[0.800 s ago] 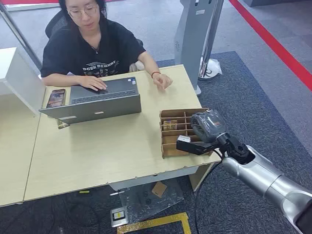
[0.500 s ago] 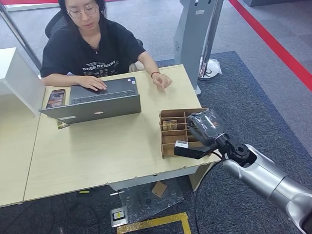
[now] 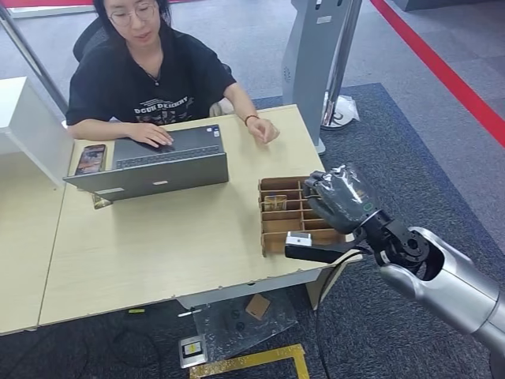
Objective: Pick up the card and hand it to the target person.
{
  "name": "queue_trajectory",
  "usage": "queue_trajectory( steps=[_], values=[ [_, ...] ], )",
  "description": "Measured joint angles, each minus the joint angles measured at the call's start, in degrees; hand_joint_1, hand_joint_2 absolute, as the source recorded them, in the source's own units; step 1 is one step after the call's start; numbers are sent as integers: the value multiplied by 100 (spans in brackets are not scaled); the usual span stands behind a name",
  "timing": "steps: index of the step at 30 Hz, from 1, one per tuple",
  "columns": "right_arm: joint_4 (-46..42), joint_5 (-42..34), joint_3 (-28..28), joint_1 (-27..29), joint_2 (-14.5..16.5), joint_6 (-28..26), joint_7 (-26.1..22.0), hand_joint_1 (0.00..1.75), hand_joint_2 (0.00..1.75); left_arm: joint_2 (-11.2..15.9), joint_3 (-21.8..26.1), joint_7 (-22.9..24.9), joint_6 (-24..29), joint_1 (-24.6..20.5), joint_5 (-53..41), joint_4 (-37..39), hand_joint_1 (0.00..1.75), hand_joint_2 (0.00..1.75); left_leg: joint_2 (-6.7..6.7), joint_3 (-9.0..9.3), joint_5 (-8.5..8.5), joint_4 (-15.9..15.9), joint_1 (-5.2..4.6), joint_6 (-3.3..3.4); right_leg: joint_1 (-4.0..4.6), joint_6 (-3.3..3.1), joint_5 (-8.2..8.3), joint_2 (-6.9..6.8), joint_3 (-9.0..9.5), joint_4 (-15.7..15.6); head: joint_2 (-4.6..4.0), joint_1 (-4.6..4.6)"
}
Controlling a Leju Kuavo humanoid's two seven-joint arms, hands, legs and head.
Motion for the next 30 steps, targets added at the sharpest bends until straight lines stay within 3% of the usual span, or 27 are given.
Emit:
queue_trajectory(
  steps=[3, 8, 14, 21, 25, 30],
  values=[
    [679, 12, -97, 23, 477, -528, -178, 175, 175, -6, -44, 43, 25, -19, -18, -9, 0, 175, 16, 8, 0, -6, 2, -1, 2, 0, 6, 16, 3, -6, 0, 0],
    [2192, 168, 192, -729, 1410, -1237, -333, 175, 175, -29, -183, 143, 15, -101, -111, -24, 0, 175, 58, 15, 6, -18, 4, -2, 4, -1, 25, 56, 0, -13, 0, 0],
    [4366, -153, 833, -2263, 2384, -1720, -367, 175, 175, -82, -340, 314, -56, -191, -233, -36, 0, 175, 85, 17, 12, -23, 4, -3, 5, -4, 37, 83, -3, -11, 0, 0],
    [7465, -1119, 1421, -3947, 3702, -1990, -544, 175, 175, -82, -449, 435, -134, -255, -334, -44, 0, 175, 109, 24, 17, -24, 1, -5, 2, -5, 44, 108, -8, 6, 0, 0],
    [8247, -1285, 1519, -4335, 4076, -1859, -438, 175, 175, -92, -459, 456, -148, -296, -353, -50, 0, 175, 90, 20, 20, -23, -1, -9, 0, -5, 37, 91, -10, 14, 0, 0],
    [8585, -1251, 1644, -4426, 4210, -1777, -194, 175, 175, -104, -494, 493, -175, -308, -389, -43, 0, 175, 59, 12, 20, -18, 1, -10, 2, -4, 28, 63, -9, 15, 0, 0]
  ],
)
